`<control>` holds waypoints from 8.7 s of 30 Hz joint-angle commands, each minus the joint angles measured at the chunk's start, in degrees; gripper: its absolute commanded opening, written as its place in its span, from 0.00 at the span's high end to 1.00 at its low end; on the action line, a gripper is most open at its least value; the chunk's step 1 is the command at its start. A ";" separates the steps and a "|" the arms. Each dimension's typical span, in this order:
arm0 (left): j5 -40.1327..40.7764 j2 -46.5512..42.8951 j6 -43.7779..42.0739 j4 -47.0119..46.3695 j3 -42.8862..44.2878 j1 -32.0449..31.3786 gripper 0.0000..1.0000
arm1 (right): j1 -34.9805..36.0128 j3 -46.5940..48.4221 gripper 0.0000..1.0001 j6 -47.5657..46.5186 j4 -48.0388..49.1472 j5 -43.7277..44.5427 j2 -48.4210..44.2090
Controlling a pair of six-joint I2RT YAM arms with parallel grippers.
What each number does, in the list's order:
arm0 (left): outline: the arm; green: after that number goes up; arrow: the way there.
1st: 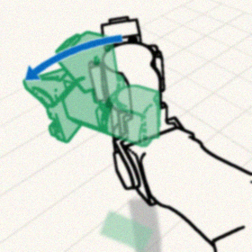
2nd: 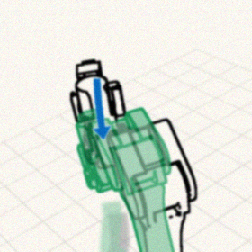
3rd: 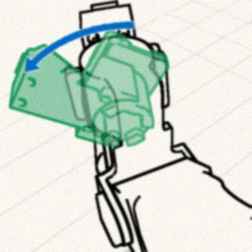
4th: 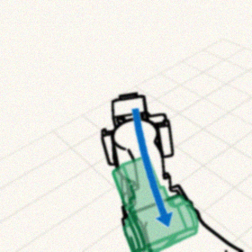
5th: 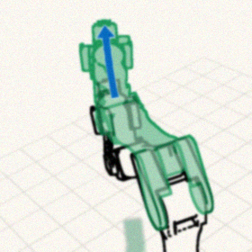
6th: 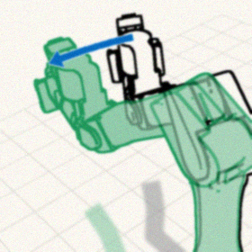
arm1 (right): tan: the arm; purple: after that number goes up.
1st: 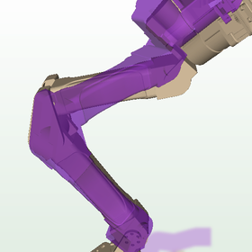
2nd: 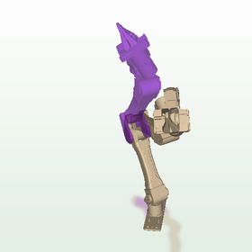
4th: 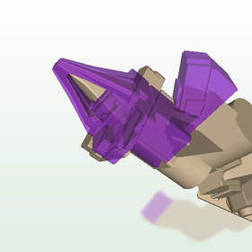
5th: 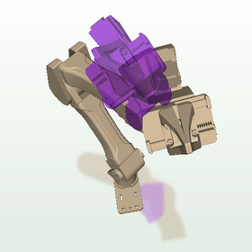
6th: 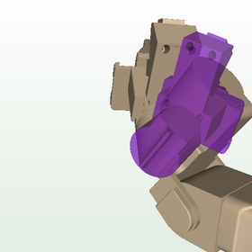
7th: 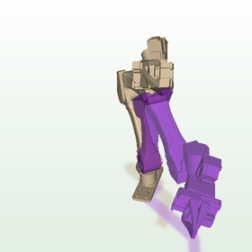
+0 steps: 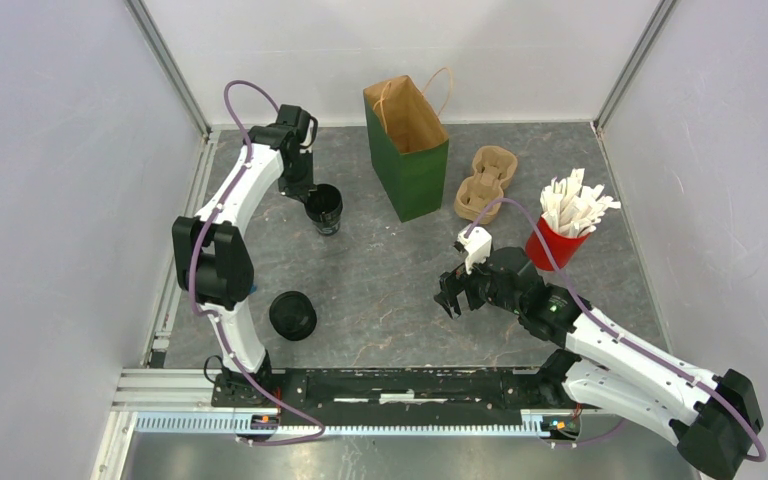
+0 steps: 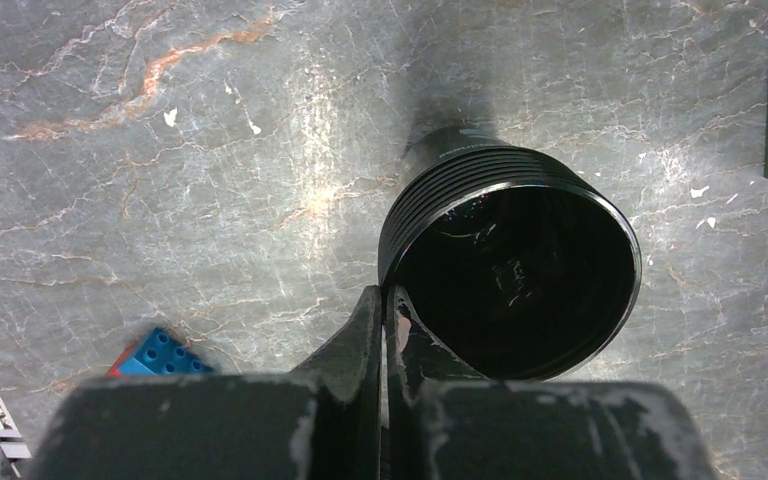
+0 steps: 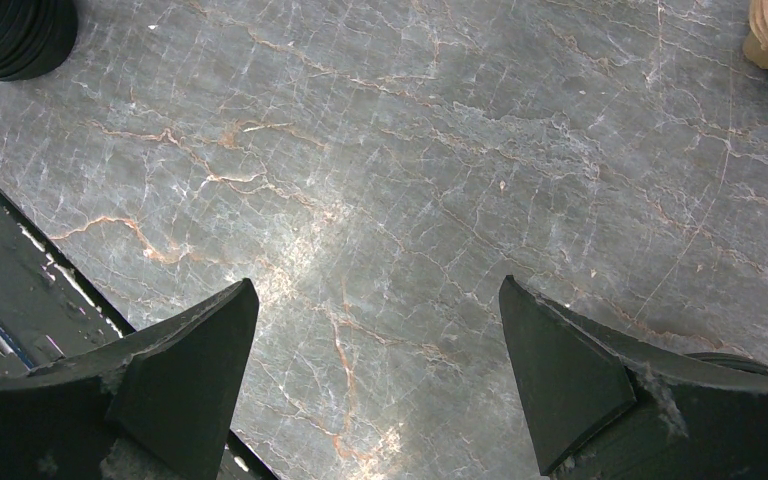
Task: Pack the takeout coffee
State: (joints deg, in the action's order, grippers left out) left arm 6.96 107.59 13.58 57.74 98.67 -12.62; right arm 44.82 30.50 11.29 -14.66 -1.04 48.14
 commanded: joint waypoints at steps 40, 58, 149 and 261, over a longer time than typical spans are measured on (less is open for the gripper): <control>0.89 0.95 -1.26 3.03 5.58 -0.19 0.81 | -0.18 -0.16 0.02 0.05 1.30 0.69 -0.50; 1.76 0.90 -0.25 4.24 6.77 -0.12 0.98 | -0.20 -0.53 0.02 0.05 1.64 0.69 -0.15; -30.96 -15.03 9.01 -11.78 -22.03 3.26 0.98 | 6.07 40.22 0.62 10.40 22.79 15.09 54.53; -37.77 -17.02 7.67 -17.48 -27.32 2.95 0.60 | 7.23 59.32 1.00 -0.01 -7.48 13.99 56.82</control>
State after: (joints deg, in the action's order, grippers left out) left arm -30.61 89.23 23.88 42.74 70.22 -9.39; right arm 52.45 90.74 10.22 -25.12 13.54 107.09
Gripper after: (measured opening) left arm 0.399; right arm 0.006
